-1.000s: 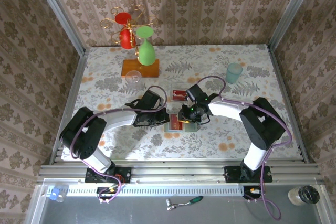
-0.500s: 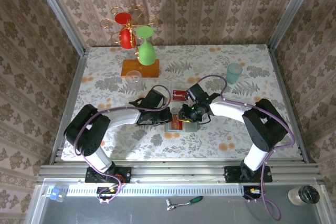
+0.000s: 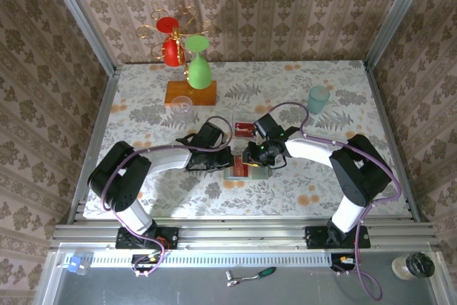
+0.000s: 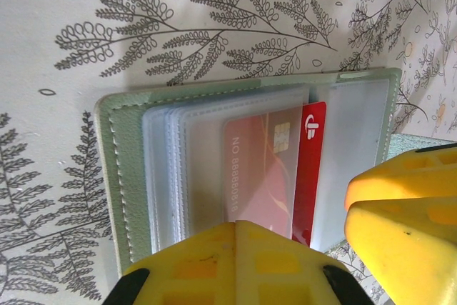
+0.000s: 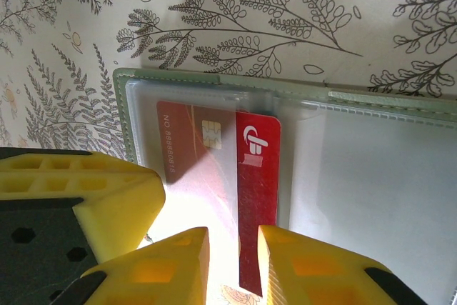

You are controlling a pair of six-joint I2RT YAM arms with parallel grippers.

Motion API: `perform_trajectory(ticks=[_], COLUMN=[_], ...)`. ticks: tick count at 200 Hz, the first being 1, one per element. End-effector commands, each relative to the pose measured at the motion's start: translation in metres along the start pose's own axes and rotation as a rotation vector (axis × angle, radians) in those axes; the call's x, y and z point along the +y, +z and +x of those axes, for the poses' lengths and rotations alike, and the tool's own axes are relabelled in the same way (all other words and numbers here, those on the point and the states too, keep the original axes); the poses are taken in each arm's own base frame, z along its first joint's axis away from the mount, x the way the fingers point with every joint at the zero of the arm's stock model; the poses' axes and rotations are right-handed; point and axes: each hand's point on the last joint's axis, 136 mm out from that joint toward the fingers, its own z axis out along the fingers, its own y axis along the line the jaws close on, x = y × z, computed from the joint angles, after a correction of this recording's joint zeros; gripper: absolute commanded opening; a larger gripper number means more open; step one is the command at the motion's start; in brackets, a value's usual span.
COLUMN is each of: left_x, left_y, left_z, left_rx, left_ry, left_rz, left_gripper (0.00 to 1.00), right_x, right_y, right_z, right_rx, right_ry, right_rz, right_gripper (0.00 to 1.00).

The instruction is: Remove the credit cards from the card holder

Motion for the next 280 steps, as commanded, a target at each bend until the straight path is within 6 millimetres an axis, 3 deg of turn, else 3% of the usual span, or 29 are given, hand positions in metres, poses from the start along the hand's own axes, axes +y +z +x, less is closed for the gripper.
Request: perform_trajectory(ticks=[1, 123, 168, 280], left_x=[0.004, 0.017, 0.019, 0.021], left_y=[0.001, 0.006, 0.006, 0.006], left_z=[0.003, 0.01, 0.011, 0.011], left_rx=[0.007, 0.031, 0.039, 0.045], left_ry=[0.002, -0.014, -0.017, -0.02], left_rz=[-0.028, -0.066, -0.08, -0.088], left_gripper=[0.01, 0.0, 0.0, 0.0], right_x=[-0.005, -0.017, -0.012, 0.001], right_y=[0.001, 0.016, 0.021, 0.011], right_z=[0.0, 0.005, 0.005, 0.001], right_rx=[-0.002, 0.03, 0.042, 0.015], right_ry=[-0.003, 0.038, 0.046, 0.072], right_rz=[0.012, 0.017, -0.019, -0.119], right_gripper=[0.25, 0.26, 0.25, 0.21])
